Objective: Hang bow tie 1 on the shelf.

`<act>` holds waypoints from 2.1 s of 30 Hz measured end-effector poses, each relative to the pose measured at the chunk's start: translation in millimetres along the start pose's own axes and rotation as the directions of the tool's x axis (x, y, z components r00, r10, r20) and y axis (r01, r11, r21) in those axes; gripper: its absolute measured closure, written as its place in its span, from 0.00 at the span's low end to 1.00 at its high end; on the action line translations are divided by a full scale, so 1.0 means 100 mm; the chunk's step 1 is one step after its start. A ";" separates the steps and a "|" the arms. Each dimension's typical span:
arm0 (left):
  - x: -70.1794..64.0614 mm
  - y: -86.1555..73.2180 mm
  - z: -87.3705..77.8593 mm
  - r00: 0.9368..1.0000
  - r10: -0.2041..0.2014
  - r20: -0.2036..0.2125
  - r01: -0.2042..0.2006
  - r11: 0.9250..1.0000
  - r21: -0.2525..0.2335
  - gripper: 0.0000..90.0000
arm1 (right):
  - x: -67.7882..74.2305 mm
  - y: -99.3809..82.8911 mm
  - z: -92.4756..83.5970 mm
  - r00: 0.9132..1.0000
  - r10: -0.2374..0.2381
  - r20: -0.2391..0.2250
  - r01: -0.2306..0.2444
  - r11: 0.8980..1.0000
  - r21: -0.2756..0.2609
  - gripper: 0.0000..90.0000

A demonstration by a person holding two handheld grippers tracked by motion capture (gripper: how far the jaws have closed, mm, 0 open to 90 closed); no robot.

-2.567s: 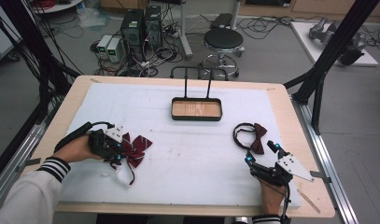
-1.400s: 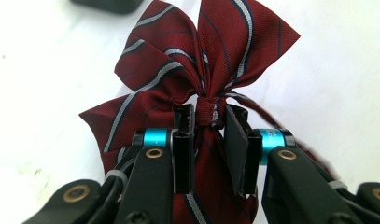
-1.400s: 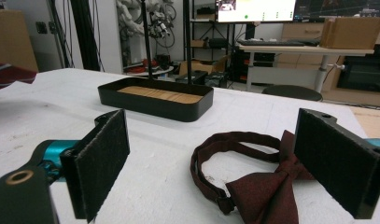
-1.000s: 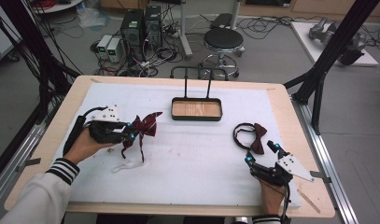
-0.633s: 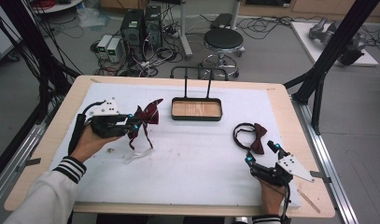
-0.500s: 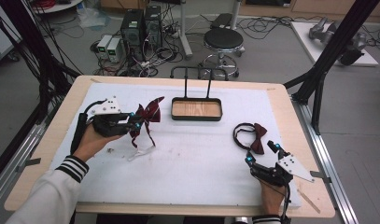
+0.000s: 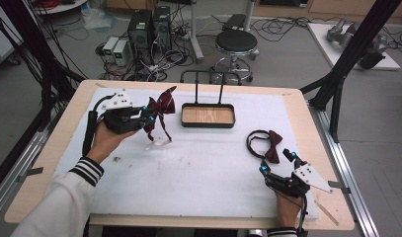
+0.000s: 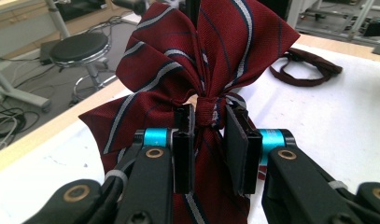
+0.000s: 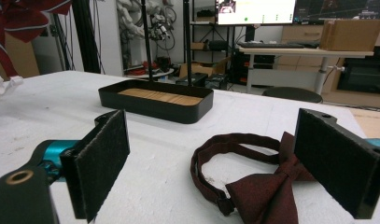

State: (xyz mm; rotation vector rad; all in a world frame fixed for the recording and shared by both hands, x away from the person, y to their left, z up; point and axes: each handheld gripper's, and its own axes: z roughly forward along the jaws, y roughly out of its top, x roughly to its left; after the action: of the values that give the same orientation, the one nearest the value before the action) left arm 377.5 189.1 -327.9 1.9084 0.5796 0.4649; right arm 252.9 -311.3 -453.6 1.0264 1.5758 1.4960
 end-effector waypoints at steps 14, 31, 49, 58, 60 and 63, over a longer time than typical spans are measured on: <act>0.05 0.23 0.11 1.000 0.008 -0.023 -0.009 1.000 -0.015 0.82 | 0.00 0.00 0.00 1.000 -0.001 0.000 0.001 1.000 -0.004 0.11; 0.23 0.46 0.35 0.999 -0.024 -0.036 0.023 0.999 -0.025 0.82 | 0.00 0.00 0.00 1.000 0.000 0.001 0.000 1.000 -0.003 0.11; 0.41 0.68 0.67 0.998 -0.043 -0.049 0.042 0.999 -0.026 0.82 | 0.00 0.00 0.01 1.000 0.000 0.004 0.000 1.000 0.002 0.11; 0.45 0.75 0.84 0.996 -0.059 -0.070 0.058 0.998 -0.023 0.82 | 0.00 0.00 0.01 1.000 0.000 0.005 0.000 1.000 0.001 0.11; 0.44 0.77 0.87 0.995 -0.054 -0.078 0.053 0.999 -0.012 0.82 | 0.00 0.00 0.00 1.000 0.002 0.006 -0.002 1.000 0.000 0.11; 0.45 0.79 0.89 0.994 -0.060 -0.086 0.059 0.998 -0.016 0.82 | 0.00 0.00 0.00 1.000 0.001 0.006 -0.001 1.000 -0.002 0.11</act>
State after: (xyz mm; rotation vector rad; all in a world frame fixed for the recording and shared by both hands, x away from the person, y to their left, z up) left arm 478.7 123.0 -286.9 1.8601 0.6869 0.5137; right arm 253.1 -311.3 -453.7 1.0300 1.5697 1.4933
